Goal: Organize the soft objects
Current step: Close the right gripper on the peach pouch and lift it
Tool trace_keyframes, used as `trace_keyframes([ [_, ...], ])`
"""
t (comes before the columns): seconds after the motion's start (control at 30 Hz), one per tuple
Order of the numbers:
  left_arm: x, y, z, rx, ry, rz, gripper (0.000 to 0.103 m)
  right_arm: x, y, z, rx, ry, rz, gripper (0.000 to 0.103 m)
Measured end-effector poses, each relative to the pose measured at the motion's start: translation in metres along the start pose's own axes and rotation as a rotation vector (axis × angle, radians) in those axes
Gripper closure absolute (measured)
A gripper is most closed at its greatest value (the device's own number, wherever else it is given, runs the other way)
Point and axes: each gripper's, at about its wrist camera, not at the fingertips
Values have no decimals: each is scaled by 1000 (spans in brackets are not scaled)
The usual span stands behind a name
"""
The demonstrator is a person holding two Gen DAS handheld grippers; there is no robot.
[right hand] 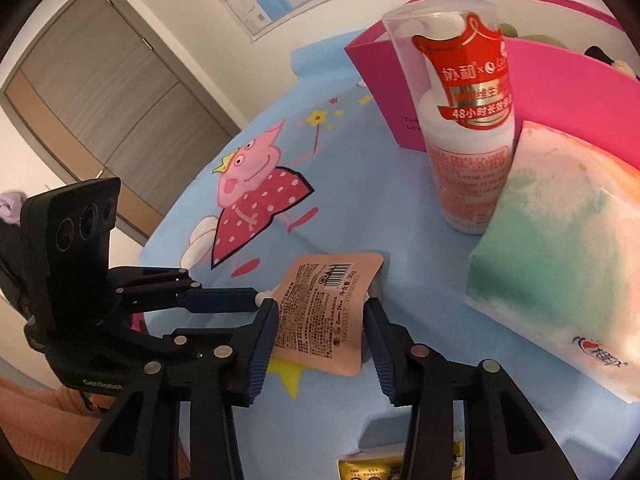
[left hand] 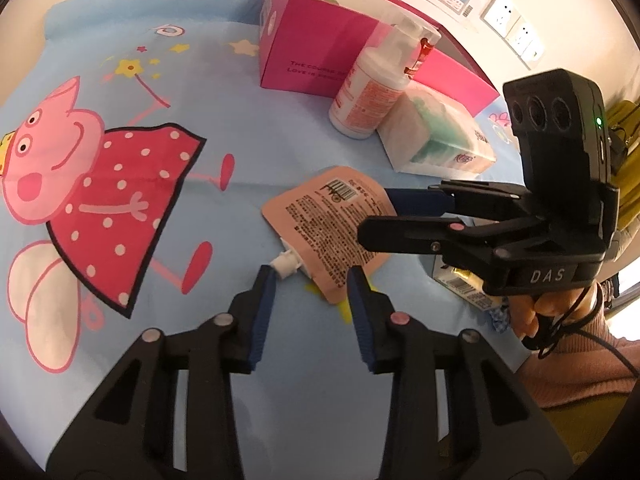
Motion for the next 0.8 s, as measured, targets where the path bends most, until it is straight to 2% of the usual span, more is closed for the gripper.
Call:
trace_keyframes([
  [0.23,-7,3,4,-9,-2,2,64,3,13,-5,-27,-8,5,60],
  [0.53,-14,32,15,-99,-18,-12,64,21,46,-2,-97,41,23,60],
  [0.8,-28,60,40,-195,-62,14,63,45,84,16,-190,120,21,60],
])
Point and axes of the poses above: each gripper's, at about its wrist camera, not at the fingertips, and y roughly against the way its jaws point, x to its left, z to its top, and after that the axes turned 3 degrees about z, right-handed
